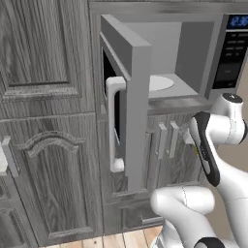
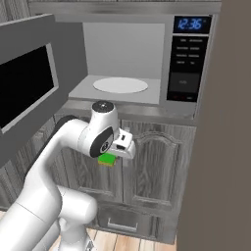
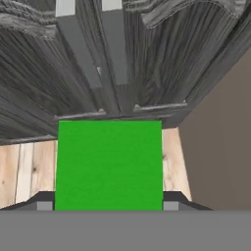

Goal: Place the sponge inside the microwave to prepare for sanitizing.

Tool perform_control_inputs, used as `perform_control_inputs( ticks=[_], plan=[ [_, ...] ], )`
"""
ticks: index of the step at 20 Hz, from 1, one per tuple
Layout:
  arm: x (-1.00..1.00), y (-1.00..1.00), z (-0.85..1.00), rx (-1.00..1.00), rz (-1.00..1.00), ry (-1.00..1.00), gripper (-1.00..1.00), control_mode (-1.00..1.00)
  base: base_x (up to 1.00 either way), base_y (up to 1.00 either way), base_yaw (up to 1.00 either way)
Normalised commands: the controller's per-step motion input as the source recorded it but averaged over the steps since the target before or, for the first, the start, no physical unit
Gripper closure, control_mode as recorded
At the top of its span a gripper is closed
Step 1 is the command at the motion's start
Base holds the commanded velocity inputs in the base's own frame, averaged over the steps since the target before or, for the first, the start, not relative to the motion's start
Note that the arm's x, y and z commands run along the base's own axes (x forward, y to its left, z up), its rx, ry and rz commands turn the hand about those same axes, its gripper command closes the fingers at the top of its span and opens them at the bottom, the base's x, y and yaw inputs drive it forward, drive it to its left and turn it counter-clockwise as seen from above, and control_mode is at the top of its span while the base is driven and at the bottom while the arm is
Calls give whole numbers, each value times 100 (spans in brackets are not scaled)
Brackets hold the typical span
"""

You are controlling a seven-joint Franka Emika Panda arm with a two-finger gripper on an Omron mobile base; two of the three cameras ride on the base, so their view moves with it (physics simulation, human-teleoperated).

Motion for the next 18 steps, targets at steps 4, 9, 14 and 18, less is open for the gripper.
perform_control_inputs(
  ticks=[4,9,14,18],
  plan=[
    [0,0,0,0,0,0,100,100,26,-28,1],
    [0,0,0,0,0,0,100,100,45,-2,0],
    [0,0,0,0,0,0,100,100,46,-11,0],
    [0,0,0,0,0,0,100,100,26,-20,0]
  ],
)
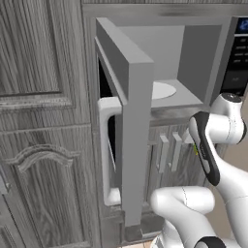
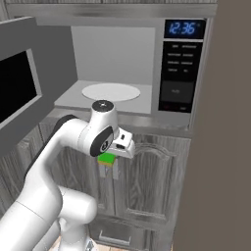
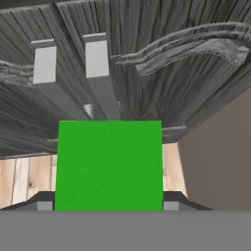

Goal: Place the sponge inside the microwave to prepare for sanitizing.

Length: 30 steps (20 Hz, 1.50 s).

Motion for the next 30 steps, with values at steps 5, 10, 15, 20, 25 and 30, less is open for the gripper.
perform_control_inputs(
  ticks=[5,10,15,20,25,30],
  plan=[
    [0,0,0,0,0,0,100,100,33,-21,1],
    [0,0,0,0,0,0,100,100,41,-26,16],
    [0,0,0,0,0,0,100,100,31,-31,18],
    [0,0,0,0,0,0,100,100,26,-36,4],
    [0,0,0,0,0,0,100,100,20,-24,1],
    [0,0,0,0,0,0,100,100,0,0,0]
  ],
)
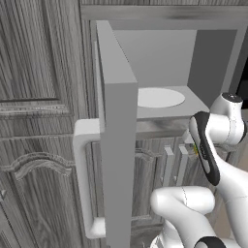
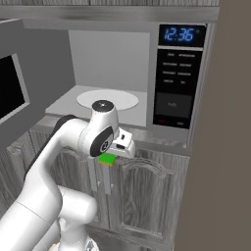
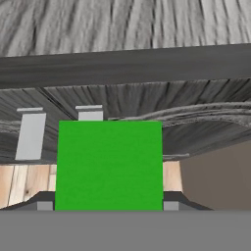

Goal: Place the sponge inside the microwave to prepare for sanitizing.

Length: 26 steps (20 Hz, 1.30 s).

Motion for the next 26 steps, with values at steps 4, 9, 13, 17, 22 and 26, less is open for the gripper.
perform_control_inputs(
  ticks=[4,9,13,17,22,26],
  plan=[
    [0,0,0,0,0,0,100,100,0,0,0],
    [0,0,0,0,0,0,100,100,0,0,0],
    [0,0,0,0,0,0,100,100,0,0,0],
    [0,0,0,0,0,0,100,-100,0,0,0],
    [0,0,0,0,0,0,100,-100,0,0,0],
    [0,0,0,0,0,0,100,-100,0,0,0]
  ],
)
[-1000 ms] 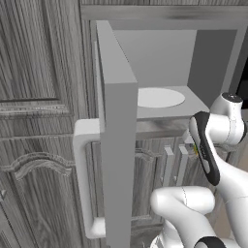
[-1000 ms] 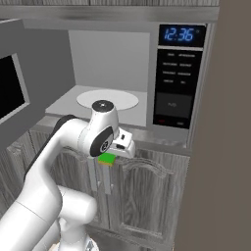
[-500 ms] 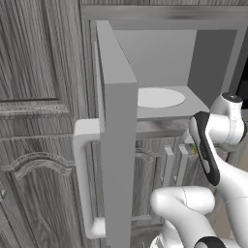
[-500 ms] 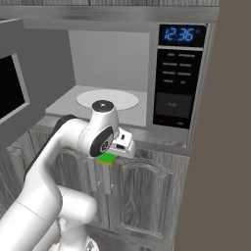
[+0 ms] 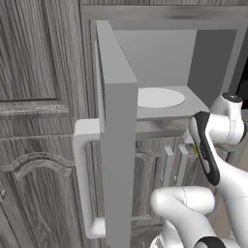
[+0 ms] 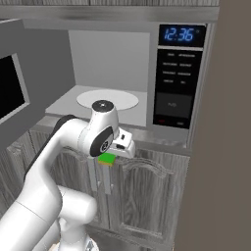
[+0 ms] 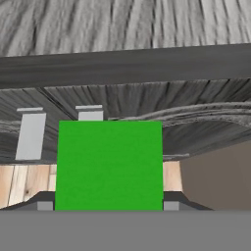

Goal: Place the sponge inside the microwave to prepare for sanitizing.

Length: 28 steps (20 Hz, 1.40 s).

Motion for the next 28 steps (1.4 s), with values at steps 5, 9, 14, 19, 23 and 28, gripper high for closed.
perform_control_inputs(
  ticks=[5,9,14,19,23,28],
  plan=[
    [-4,0,0,0,0,-1,100,-100,0,0,0],
    [-10,0,-2,0,0,0,100,-100,0,0,0],
    [-18,2,4,0,-1,-17,100,-100,0,0,0],
    [-8,8,25,0,1,-36,100,-100,0,0,0],
    [0,14,34,0,0,-29,100,-100,0,0,0],
    [13,15,38,0,0,-9,100,-100,0,0,0]
  ],
)
